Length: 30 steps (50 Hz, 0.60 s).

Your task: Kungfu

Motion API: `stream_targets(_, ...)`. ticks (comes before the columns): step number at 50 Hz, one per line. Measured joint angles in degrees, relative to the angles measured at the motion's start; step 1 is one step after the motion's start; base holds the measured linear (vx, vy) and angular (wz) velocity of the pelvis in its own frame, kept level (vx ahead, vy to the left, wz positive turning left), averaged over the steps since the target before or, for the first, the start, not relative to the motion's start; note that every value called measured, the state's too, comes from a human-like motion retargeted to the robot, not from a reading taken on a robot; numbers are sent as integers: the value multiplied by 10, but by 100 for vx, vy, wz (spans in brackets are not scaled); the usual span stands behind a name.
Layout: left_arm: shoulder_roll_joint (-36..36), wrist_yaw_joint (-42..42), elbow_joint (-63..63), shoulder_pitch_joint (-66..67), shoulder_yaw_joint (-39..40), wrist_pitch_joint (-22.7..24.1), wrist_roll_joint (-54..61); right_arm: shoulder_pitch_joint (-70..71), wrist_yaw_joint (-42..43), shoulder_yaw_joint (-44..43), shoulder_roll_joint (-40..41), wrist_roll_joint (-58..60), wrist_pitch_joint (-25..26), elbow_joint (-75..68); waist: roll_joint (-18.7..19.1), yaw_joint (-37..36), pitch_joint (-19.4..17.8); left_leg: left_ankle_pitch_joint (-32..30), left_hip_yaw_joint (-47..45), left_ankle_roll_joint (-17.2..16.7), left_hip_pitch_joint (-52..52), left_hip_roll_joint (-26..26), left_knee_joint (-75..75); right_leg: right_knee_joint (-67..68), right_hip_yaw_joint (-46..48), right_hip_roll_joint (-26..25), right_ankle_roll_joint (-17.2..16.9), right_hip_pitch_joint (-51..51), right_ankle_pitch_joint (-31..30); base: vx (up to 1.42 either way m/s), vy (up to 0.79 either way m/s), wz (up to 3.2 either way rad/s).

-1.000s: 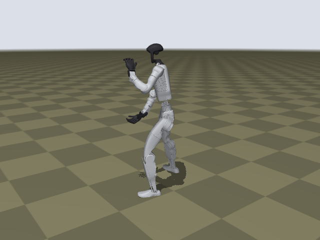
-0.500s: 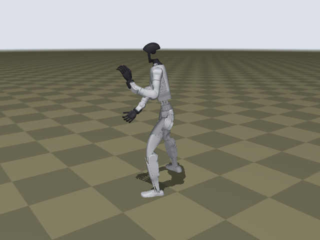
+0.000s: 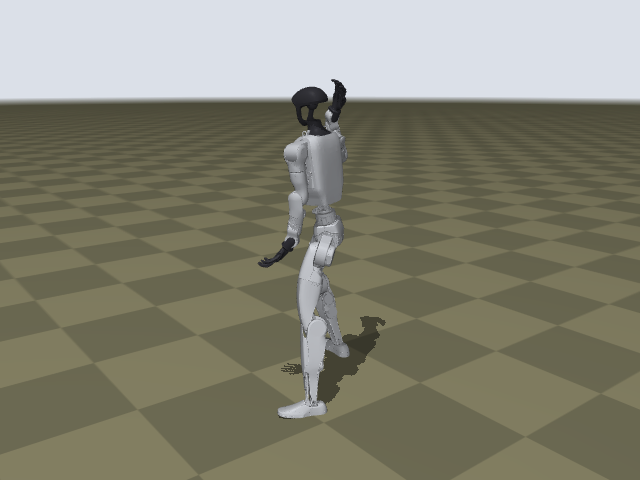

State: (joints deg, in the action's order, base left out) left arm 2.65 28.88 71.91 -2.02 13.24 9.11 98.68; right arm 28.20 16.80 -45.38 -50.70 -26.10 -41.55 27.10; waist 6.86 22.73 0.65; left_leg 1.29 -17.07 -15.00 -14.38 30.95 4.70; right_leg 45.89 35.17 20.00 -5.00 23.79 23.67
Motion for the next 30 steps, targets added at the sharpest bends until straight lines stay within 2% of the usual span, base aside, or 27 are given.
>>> stream_targets(2, -4, 0, 3, -16, -37, 11, -35, -57, 29, -63, -17, 52, 17, 39, 3, 13, -3, -3, -18, 0, 1, -4, -5, 11, -9, 6, 4, 18, 3, -20, -9, -26)
stream_targets(4, -10, 25, -4, -29, -62, 8, -91, -96, 70, -88, -25, 114, 30, 74, 4, 25, -3, -5, -33, 0, 9, -16, -10, 16, -29, 15, 7, 38, 1, -17, 7, -48)
stream_targets(7, -12, 59, -20, -50, -83, 5, -163, -120, 178, -82, -27, 230, 43, 106, 7, 39, -3, 1, -34, 0, 17, -42, -8, 13, -56, 31, 8, 59, -11, -10, 27, -48)
stream_targets(10, -12, 51, -40, -74, -102, 14, -182, -117, 266, -67, -23, 350, 50, 107, 8, 47, -4, 34, -12, 0, 14, -81, 3, -6, -79, 54, 2, 70, -35, -6, 41, -27)
stream_targets(12, -8, 50, -51, -83, -114, 19, -186, -113, 270, -48, -18, 336, 55, 100, 5, 42, -2, 56, 20, 0, 18, -112, 11, -22, -97, 68, -4, 73, -54, 2, 44, -40)
stream_targets(15, -8, 64, -68, -87, -123, 17, -204, -100, 235, -26, -6, 268, 26, 92, 0, 30, -6, 90, 44, 0, 30, -144, 27, -57, -120, 78, -14, 70, -89, 6, 48, -58)
stream_targets(20, -31, 79, -82, -57, -120, 10, -276, -86, 240, -4, -2, 257, 29, 72, -10, 24, -11, 105, 33, 0, 36, -178, 43, -126, -116, 112, -46, 56, -162, 4, 41, -46)
stream_targets(26, -87, 54, -73, 14, -80, -3, -406, -83, 247, 16, 10, 260, 38, 78, -30, 21, -27, 127, -12, 0, 46, -188, 50, -215, -78, 131, -94, 39, -257, 0, 25, -62)
stream_targets(30, -121, 19, -77, 74, -37, -8, -458, -76, 247, 27, 5, 255, 44, 82, -36, 25, -26, 125, -28, 0, 29, -184, 56, -251, 23, 145, -100, 49, -320, -12, 4, -76)
